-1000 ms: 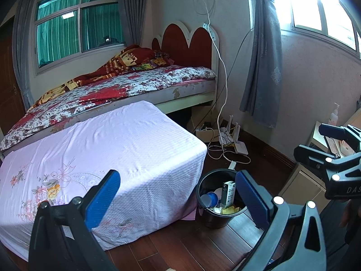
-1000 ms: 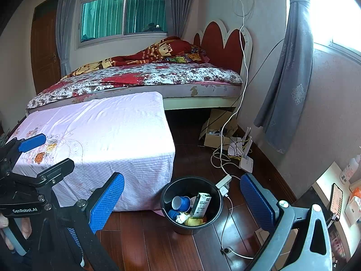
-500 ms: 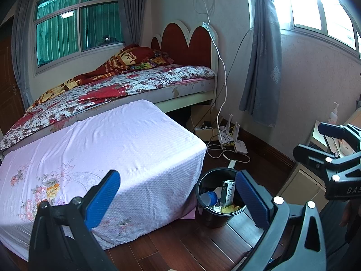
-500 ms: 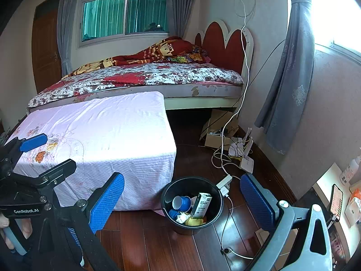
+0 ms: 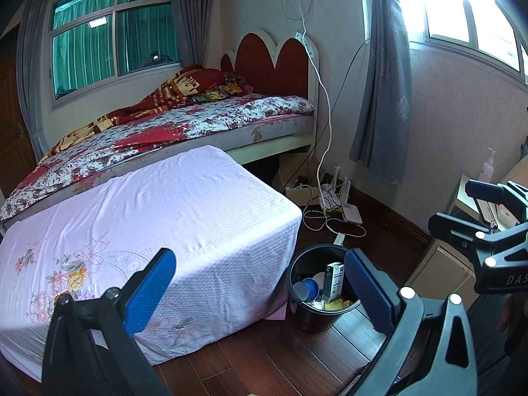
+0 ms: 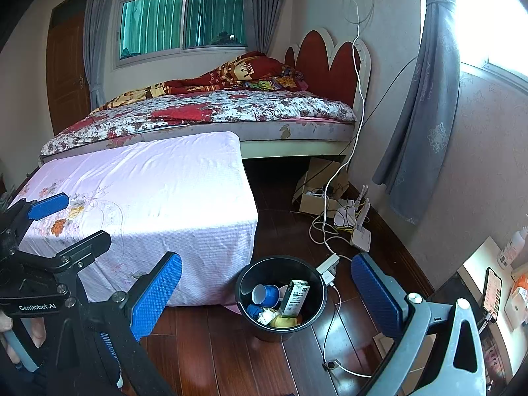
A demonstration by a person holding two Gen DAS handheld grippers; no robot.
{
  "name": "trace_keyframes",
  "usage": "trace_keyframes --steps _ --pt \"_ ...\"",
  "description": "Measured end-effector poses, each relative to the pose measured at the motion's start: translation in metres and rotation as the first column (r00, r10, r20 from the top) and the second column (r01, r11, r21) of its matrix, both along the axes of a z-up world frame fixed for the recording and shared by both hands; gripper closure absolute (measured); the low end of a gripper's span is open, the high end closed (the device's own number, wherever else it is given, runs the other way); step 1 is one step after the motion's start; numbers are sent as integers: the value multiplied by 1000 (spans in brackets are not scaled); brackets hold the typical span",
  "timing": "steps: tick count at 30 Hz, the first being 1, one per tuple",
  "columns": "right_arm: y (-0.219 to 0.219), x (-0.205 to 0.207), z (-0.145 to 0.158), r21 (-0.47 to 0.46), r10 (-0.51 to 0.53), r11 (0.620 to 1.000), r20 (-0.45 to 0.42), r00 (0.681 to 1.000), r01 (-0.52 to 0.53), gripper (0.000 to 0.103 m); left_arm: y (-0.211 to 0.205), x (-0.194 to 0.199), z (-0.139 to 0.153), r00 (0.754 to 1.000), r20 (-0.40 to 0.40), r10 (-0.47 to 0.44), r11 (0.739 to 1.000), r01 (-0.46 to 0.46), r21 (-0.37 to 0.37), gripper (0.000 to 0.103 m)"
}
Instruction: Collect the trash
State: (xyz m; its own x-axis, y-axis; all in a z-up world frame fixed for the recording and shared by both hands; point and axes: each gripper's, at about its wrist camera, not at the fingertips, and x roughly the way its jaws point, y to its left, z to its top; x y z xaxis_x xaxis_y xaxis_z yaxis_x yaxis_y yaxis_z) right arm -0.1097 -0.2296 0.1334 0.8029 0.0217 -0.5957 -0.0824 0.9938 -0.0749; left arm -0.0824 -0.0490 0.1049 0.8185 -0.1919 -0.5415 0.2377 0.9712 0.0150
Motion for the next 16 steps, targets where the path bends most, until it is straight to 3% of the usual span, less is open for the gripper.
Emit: trace_keyframes --steps 16 --pt "-2 -2 -8 0 -6 1000 -9 1000 6 0 6 1 -2 999 7 -51 999 51 -7 1"
